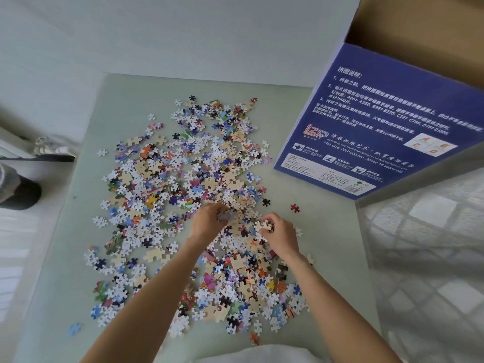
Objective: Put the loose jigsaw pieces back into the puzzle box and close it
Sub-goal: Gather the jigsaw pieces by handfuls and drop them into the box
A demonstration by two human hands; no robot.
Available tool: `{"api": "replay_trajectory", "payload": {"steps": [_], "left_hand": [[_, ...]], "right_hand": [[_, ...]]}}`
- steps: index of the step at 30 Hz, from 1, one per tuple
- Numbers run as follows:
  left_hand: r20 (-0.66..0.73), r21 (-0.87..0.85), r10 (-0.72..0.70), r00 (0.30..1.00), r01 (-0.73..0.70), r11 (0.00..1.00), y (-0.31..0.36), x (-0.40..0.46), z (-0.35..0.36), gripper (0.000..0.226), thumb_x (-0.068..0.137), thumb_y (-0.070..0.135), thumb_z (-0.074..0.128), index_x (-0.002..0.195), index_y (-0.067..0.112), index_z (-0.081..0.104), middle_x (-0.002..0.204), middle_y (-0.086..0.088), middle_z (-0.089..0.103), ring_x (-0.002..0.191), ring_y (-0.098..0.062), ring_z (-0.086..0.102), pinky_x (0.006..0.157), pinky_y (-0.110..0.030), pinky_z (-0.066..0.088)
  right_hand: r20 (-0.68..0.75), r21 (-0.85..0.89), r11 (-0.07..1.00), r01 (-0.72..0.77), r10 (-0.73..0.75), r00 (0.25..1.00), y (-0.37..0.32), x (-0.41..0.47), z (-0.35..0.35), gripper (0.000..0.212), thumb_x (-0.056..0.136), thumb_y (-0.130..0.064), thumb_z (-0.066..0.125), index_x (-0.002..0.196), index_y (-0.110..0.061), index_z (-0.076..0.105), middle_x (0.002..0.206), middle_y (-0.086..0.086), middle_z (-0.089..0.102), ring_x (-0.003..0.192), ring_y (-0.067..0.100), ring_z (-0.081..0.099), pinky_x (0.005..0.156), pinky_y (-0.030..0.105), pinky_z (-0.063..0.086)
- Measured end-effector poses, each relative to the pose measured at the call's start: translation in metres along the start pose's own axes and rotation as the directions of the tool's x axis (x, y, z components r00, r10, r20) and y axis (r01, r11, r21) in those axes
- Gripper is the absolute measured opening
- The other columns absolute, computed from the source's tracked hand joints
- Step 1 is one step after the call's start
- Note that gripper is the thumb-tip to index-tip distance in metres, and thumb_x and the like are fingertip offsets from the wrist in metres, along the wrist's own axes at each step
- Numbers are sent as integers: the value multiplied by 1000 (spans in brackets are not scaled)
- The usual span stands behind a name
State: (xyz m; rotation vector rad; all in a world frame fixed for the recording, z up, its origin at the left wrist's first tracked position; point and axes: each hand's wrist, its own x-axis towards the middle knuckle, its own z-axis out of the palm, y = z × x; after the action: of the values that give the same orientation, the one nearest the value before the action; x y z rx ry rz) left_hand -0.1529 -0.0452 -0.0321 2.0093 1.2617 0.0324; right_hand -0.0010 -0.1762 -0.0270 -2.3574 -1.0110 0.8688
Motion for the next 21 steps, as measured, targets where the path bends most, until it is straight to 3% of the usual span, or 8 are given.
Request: {"api": "replay_trajectory", "payload": {"steps": [3, 7, 11, 14, 17, 21], "left_hand": [[39, 7, -66, 997, 66, 998, -6, -5, -6, 32, 79, 11, 71, 110, 14, 65, 109, -2, 67, 85, -10, 59, 77, -18, 47], [34, -32, -44, 998, 45, 998, -15, -18, -12, 25, 77, 21, 73, 101, 13, 70, 95, 0, 71, 71, -7, 59, 62, -7, 42], [1, -12, 45, 999, -45, 999, -19, -32, -18, 21, 81, 27, 67, 94, 11, 72, 81, 0, 72, 55, -4, 57, 56, -11, 44], [-12, 11, 80, 997, -80, 997, -14, -41, -27, 21, 81, 27, 66, 91, 10, 72, 72, 8, 65, 50, 4, 50, 51, -6, 40], [-4, 24, 129, 992, -128, 991, -1, -48, -36, 20, 83, 25, 65, 95, 11, 71, 72, 6, 66, 46, 7, 47, 47, -6, 41], [-84, -19, 308, 948, -310, 950, 36, -52, -59, 19, 81, 21, 68, 98, 13, 72, 73, 2, 71, 44, 3, 55, 45, -7, 43]], "right_hand": [[-4, 10, 1000, 26, -26, 1000, -1, -1, -3, 22, 86, -18, 66, 107, -19, 60, 120, 3, 63, 48, -6, 36, 54, 13, 42], [28, -93, 989, 117, -115, 993, 0, -5, -9, 22, 88, -13, 63, 109, -17, 60, 111, 1, 66, 46, -4, 39, 48, 10, 33], [128, -259, 933, 252, -225, 966, 4, -10, -17, 24, 91, -12, 58, 115, -15, 60, 111, 3, 67, 50, -10, 35, 60, 12, 42], [122, -242, 929, 279, -256, 959, 0, -15, -29, 25, 90, -14, 60, 115, -16, 62, 114, 2, 67, 45, -8, 40, 59, 12, 46], [120, -195, 935, 296, -276, 954, -12, -24, -51, 25, 88, -16, 62, 114, -16, 62, 105, 2, 69, 50, 0, 51, 52, 10, 42], [66, -89, 933, 348, -343, 937, -39, -42, -107, 28, 84, -20, 68, 112, -19, 63, 105, -4, 69, 50, -9, 50, 61, 9, 44]]}}
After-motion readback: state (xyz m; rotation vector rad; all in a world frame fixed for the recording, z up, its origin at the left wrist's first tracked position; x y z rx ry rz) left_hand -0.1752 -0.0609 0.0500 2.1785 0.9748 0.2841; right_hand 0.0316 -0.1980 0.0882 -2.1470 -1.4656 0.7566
